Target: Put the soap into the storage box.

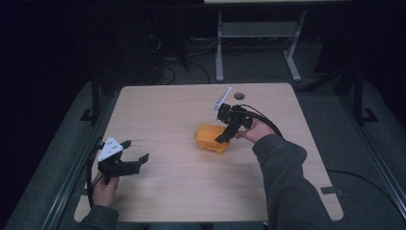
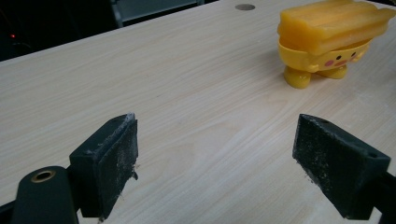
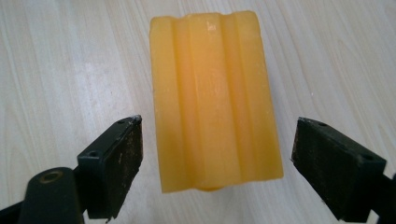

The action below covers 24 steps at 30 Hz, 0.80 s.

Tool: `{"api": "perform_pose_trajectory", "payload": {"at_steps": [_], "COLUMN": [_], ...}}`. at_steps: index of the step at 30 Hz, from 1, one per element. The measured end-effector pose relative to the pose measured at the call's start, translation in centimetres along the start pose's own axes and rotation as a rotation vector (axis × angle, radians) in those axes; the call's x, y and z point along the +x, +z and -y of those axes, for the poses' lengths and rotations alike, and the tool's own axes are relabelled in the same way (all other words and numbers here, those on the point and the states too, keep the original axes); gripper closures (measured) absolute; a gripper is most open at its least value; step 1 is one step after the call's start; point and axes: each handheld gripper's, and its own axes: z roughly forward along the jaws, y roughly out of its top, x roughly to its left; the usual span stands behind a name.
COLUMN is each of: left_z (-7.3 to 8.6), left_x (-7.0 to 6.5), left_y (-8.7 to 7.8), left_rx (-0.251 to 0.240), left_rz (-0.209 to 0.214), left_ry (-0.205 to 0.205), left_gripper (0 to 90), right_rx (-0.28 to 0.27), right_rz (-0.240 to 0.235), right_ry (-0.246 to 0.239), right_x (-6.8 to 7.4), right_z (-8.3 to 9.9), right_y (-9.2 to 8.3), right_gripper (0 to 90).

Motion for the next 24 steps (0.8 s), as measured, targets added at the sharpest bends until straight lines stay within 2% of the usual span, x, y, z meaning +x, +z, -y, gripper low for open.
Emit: {"api": "perform_pose_trajectory", "payload": {"at_steps": [12,24], "left_z": [0.0,0.0], "left_x": [0.0,0.0], "left_y": [0.0,0.0], "left_rx": [0.0,0.004], "left_rz": [-0.001,0.0], "left_ry": [-0.002,0.003], "left_gripper": [13.4,13.4], "right_rx": [-0.034,-0.051], "right_rz": [0.018,0.027], "right_ry": [0.016,0.057], "right_x": [0.0,0.2], "right_z": [1.4,3.4], "right_y": [-1.3,-2.4], "right_gripper": [16.3,16.3]}}
